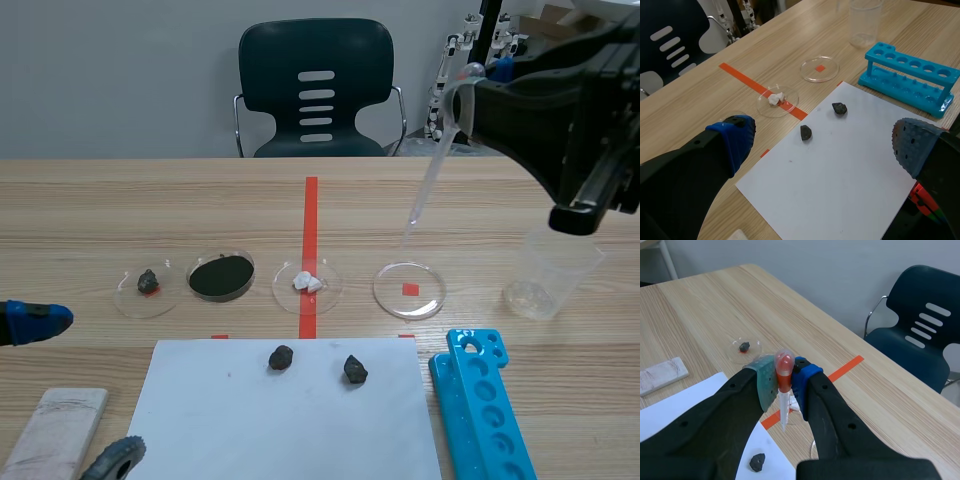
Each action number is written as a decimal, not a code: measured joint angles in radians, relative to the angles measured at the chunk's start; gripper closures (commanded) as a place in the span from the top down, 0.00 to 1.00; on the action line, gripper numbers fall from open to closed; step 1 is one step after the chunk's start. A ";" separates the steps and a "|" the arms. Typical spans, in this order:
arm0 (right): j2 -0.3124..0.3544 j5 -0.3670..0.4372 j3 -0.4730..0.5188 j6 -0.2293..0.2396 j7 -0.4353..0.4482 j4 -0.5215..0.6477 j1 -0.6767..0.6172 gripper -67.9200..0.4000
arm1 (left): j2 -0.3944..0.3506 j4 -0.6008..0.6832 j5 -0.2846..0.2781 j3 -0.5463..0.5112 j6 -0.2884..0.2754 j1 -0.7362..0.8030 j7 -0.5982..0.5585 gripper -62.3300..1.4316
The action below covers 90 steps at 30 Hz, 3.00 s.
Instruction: Squeeze the dropper onto the mineral
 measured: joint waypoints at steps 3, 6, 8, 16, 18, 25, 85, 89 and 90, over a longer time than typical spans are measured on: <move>0.000 0.000 -0.039 -0.018 0.000 -0.031 0.038 0.13 | 0.000 0.000 0.000 0.000 0.000 0.000 0.000 0.92; 0.000 0.000 -0.082 -0.021 0.000 -0.078 0.087 0.13 | 0.000 0.000 0.000 0.000 0.000 0.000 0.000 0.92; -0.003 0.000 -0.117 -0.026 0.000 -0.116 0.127 0.13 | 0.000 0.000 0.000 0.000 0.000 0.000 0.000 0.92; -0.076 -0.053 -0.224 -0.044 -0.001 -0.247 0.279 0.13 | 0.000 0.000 0.000 0.000 0.000 0.000 0.000 0.92; -0.097 -0.055 -0.249 -0.044 -0.001 -0.281 0.315 0.13 | 0.000 0.000 0.000 0.000 0.000 0.000 0.000 0.92; -0.154 -0.095 -0.338 -0.048 -0.001 -0.396 0.422 0.13 | 0.000 0.000 0.000 0.000 0.000 0.000 0.000 0.92; -0.449 -0.345 -0.465 -0.059 0.042 -0.751 0.618 0.13 | 0.000 0.000 0.000 0.000 0.000 0.000 -0.003 0.92; -0.475 -0.345 -0.465 -0.059 0.042 -0.811 0.629 0.13 | 0.000 0.000 0.000 0.000 0.000 0.000 -0.003 0.92; -0.481 -0.345 -0.465 -0.060 0.042 -0.827 0.632 0.13 | 0.000 0.000 0.000 0.000 0.000 0.000 -0.003 0.92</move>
